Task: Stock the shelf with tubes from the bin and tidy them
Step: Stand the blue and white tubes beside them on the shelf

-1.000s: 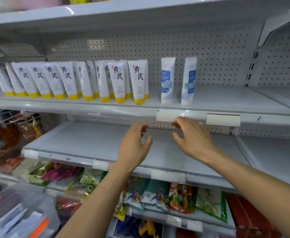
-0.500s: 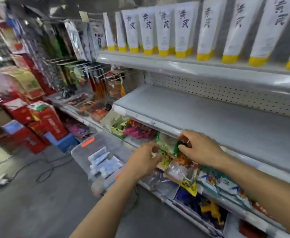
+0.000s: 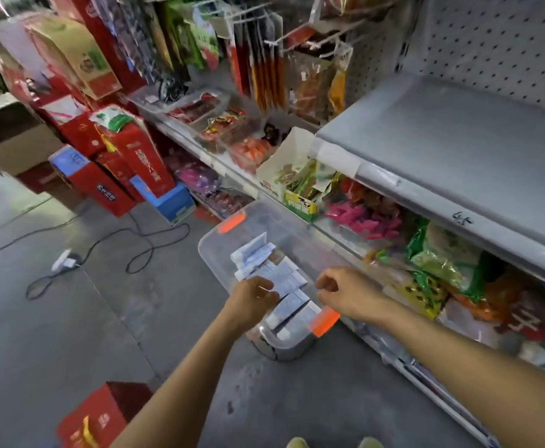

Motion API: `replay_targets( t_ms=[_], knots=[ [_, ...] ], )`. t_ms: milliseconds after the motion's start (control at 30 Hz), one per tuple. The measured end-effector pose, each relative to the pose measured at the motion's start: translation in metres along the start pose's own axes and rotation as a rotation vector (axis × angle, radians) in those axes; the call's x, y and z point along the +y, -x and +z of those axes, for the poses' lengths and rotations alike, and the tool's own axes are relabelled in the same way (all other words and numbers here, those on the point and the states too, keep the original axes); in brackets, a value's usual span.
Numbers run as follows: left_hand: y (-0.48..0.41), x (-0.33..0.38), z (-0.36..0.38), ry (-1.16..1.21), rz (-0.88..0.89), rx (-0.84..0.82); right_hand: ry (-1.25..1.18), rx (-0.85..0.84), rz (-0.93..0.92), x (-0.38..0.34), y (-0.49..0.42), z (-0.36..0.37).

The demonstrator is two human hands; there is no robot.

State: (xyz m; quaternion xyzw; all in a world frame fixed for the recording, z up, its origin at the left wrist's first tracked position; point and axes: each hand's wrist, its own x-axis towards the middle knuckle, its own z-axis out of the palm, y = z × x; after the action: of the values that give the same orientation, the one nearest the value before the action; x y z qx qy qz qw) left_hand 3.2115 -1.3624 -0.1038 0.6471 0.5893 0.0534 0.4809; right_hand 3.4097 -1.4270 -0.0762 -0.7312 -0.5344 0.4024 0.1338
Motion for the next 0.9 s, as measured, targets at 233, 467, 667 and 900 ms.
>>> replay_targets(
  t_ms=[233,467,667,900],
  knots=[
    [-0.115,-0.04,0.005,0.125,-0.131,-0.023,-0.526,-0.038,0.37,0.025,-0.134,0.075],
    [-0.232,-0.093,0.041,-0.052,-0.239,-0.03,-0.924,0.048,0.819,0.077,-0.241,0.157],
    [-0.288,-0.121,0.081,-0.232,-0.235,-0.113,-0.946,0.176,0.941,0.104,-0.291,0.187],
    [-0.307,-0.135,0.103,-0.482,-0.254,-0.204,-0.82,0.143,0.935,0.118,-0.306,0.198]
  ],
)
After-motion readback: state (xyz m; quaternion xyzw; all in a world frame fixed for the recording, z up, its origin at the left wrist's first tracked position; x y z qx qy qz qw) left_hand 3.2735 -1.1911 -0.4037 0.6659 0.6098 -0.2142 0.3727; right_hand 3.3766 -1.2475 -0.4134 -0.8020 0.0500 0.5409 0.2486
